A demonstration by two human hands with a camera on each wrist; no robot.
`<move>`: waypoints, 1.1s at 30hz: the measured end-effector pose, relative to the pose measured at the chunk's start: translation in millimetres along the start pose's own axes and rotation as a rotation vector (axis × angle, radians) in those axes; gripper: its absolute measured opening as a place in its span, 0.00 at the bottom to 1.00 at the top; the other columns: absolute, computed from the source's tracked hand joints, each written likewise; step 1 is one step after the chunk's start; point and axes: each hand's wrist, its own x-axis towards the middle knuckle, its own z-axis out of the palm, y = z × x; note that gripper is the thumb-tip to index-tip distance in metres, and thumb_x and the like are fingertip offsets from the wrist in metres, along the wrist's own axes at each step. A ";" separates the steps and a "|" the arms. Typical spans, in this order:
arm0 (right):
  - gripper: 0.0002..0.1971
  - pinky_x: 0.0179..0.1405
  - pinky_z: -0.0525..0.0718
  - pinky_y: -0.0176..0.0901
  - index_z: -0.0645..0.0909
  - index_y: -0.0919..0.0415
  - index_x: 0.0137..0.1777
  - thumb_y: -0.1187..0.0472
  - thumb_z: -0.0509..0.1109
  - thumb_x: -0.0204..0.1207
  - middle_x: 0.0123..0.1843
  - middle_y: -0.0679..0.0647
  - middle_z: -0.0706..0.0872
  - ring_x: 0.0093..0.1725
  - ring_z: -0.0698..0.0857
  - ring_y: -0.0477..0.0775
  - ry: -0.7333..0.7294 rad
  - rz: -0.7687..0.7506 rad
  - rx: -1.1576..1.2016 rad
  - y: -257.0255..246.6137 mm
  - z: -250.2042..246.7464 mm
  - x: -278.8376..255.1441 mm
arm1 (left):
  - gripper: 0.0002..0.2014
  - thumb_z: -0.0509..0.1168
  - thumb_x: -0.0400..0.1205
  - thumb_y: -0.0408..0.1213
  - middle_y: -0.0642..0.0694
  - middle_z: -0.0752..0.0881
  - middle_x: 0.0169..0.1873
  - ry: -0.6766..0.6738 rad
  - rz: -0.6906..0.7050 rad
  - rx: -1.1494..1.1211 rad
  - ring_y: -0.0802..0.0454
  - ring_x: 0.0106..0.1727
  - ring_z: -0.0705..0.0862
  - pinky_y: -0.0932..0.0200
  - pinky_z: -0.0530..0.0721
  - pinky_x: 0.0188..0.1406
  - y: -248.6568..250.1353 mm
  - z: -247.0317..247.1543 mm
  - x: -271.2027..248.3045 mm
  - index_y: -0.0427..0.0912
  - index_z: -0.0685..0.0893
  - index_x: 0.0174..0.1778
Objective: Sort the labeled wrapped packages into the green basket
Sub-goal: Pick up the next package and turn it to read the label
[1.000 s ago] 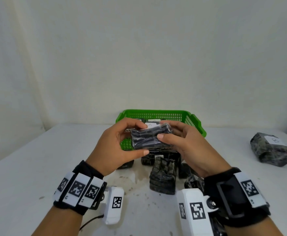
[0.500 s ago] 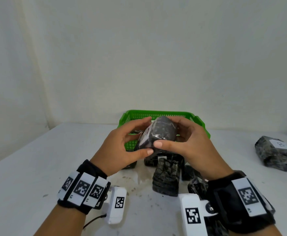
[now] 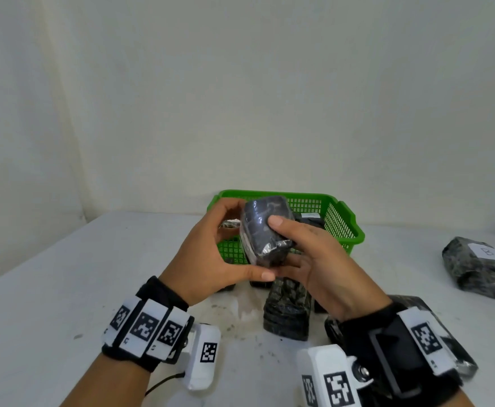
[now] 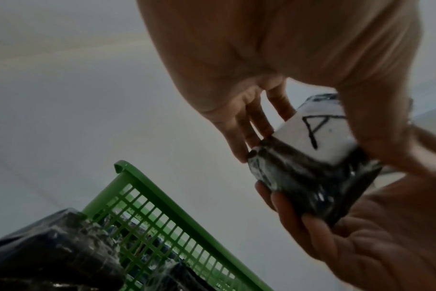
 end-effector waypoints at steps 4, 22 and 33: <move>0.31 0.43 0.91 0.42 0.87 0.65 0.66 0.49 0.84 0.66 0.59 0.63 0.94 0.54 0.95 0.60 0.004 -0.010 -0.099 3.2 -9.4 4.5 | 0.35 0.68 0.76 0.62 0.47 0.81 0.70 -0.085 -0.034 -0.199 0.48 0.73 0.80 0.56 0.83 0.65 1.7 -0.1 -2.1 0.47 0.74 0.76; 0.40 0.68 0.88 0.52 0.87 0.53 0.66 0.41 0.87 0.51 0.61 0.50 0.94 0.62 0.93 0.49 0.074 -0.112 -0.257 10.4 -12.9 7.6 | 0.21 0.69 0.78 0.54 0.43 0.89 0.61 -0.080 -0.205 -0.254 0.44 0.65 0.87 0.42 0.82 0.68 -4.9 -1.1 1.3 0.47 0.86 0.64; 0.39 0.71 0.87 0.60 0.87 0.59 0.68 0.40 0.85 0.57 0.61 0.54 0.95 0.61 0.93 0.53 0.062 -0.086 -0.185 8.2 -9.5 8.2 | 0.26 0.71 0.76 0.53 0.38 0.88 0.60 -0.051 -0.218 -0.319 0.39 0.63 0.87 0.42 0.84 0.65 -9.5 -2.8 2.2 0.40 0.85 0.64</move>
